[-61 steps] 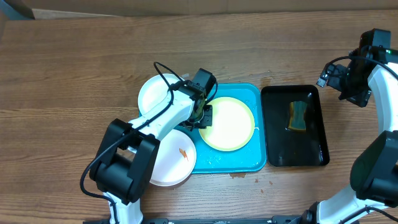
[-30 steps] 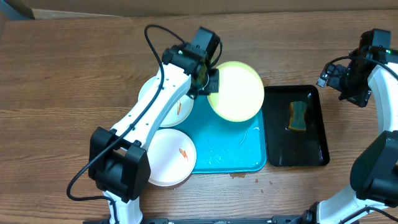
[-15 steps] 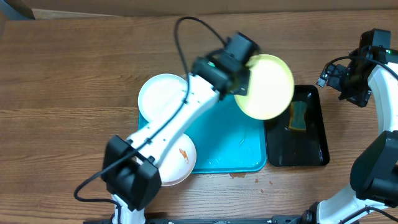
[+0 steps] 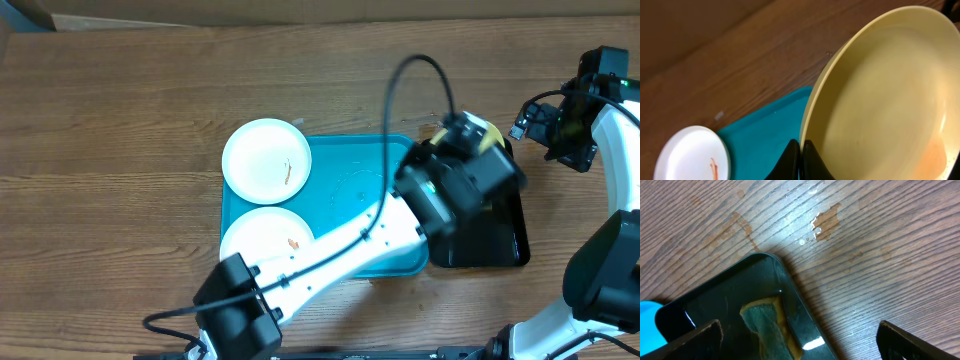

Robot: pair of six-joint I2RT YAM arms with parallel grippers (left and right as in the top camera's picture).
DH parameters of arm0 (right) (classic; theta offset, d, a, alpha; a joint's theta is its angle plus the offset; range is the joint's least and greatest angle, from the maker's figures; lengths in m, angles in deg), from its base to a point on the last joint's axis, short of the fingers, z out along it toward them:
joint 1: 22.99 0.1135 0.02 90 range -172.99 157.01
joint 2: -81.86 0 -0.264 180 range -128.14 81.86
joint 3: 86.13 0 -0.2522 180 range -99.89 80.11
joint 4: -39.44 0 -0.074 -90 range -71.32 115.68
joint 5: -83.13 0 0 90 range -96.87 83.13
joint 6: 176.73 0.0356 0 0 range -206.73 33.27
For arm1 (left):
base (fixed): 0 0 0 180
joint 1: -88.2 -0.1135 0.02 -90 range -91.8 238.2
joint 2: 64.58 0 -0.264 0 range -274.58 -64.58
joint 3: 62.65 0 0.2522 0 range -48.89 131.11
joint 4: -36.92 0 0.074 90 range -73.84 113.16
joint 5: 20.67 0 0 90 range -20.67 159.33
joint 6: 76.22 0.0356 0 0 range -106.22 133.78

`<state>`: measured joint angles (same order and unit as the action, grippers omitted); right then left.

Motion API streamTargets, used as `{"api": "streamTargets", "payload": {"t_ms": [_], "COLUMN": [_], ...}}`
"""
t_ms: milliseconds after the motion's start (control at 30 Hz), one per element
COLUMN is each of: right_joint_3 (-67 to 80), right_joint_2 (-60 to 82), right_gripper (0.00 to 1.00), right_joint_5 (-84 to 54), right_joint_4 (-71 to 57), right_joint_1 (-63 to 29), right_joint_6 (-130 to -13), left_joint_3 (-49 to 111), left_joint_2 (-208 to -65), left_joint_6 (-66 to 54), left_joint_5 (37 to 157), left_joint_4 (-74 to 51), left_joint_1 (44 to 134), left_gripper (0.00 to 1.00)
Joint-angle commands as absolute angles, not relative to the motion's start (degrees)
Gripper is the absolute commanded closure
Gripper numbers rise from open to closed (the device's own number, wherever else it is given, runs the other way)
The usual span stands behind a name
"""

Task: Clean dirty plates on tray and stack at the side
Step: 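Carry the yellow-rimmed plate rightward over the black tray with the left gripper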

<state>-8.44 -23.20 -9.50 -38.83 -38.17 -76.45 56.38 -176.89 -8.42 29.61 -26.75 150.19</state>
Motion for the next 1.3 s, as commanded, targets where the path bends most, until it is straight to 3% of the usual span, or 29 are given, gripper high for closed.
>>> {"api": "streamTargets", "payload": {"t_ms": [0,533,1033,1167,1267], "right_joint_3": [-9.16,-9.16,-9.16,-9.16,-9.16], "right_joint_2": [-22.37,-22.39,-22.37,-22.37,-22.37], "right_gripper": [0.00,0.00,0.00,0.00,0.00], "right_joint_5": [-9.52,-9.52,-9.52,-9.52,-9.52], "right_joint_4": [-38.73,-38.73,-38.73,-38.73,-38.73], "right_joint_1": [-38.13,-38.13,-38.13,-38.13,-38.13], "right_joint_6": [-76.41,-76.41,-76.41,-76.41,-76.41], "left_joint_3": [57.93,57.93,57.93,57.93,57.93], "left_joint_2": [-177.17,-177.17,-177.20,-177.20,-177.20], "left_joint_6": [-6.71,1.40,1.97,1.77,0.96], "left_joint_5": [17.41,-0.36,1.35,-6.61,0.10], "left_joint_4": [-26.27,-22.38,-21.68,-21.14,-19.61], "left_joint_1": [153.21,160.12,160.23,159.35,158.04], "left_gripper": [0.96,0.96,0.96,0.96,0.96]}}
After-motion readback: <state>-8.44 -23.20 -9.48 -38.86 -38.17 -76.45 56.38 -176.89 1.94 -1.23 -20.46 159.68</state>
